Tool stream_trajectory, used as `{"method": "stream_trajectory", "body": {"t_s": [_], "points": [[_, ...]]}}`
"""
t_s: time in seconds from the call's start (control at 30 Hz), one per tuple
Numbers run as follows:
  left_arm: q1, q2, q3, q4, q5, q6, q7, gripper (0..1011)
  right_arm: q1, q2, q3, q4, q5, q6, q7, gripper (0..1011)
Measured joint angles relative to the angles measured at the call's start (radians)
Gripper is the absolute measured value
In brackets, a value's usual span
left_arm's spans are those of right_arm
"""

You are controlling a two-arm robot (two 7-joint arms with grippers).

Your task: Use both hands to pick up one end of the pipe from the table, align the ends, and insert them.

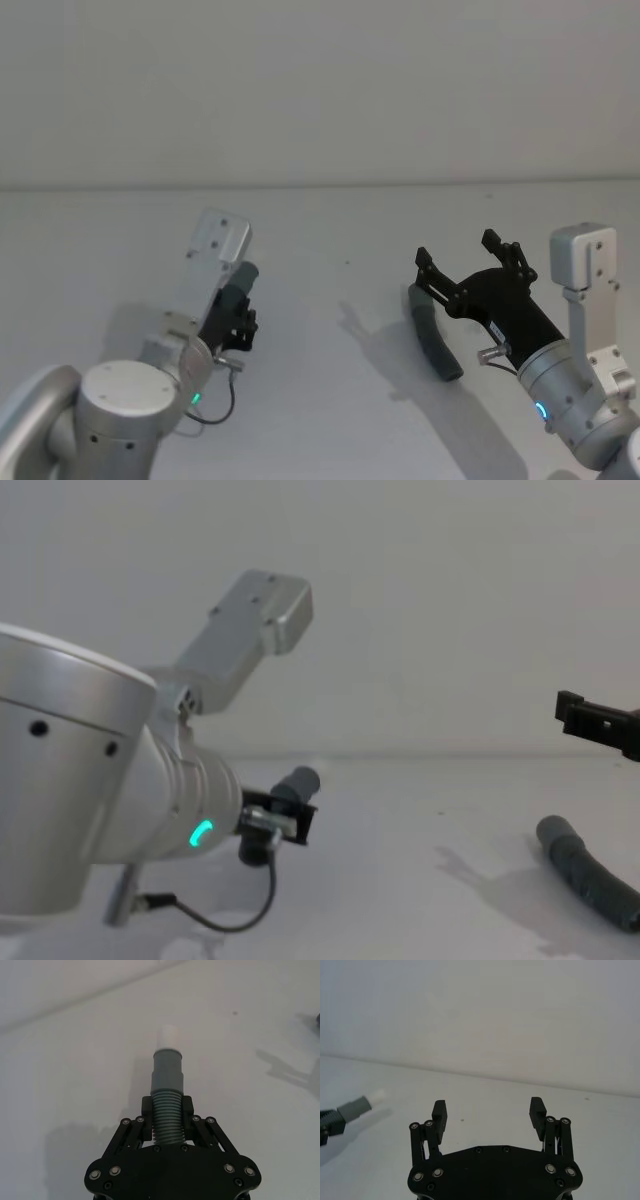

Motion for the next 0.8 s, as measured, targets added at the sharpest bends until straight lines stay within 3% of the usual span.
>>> {"method": "stream_trajectory", "body": {"t_s": [0.5,0.8], "points": [[-0.089,0.157,0.016,-0.034,-0.005,-0.073,-0.219,302,0.0,0.0,0.0,0.0,0.0,0.0,0.0,1003],[-0.153,0.269,0.02,-0.039,-0.034,-0.117,-0.404,302,0.0,0.0,0.0,0.0,0.0,0.0,0.0,1003]]}}
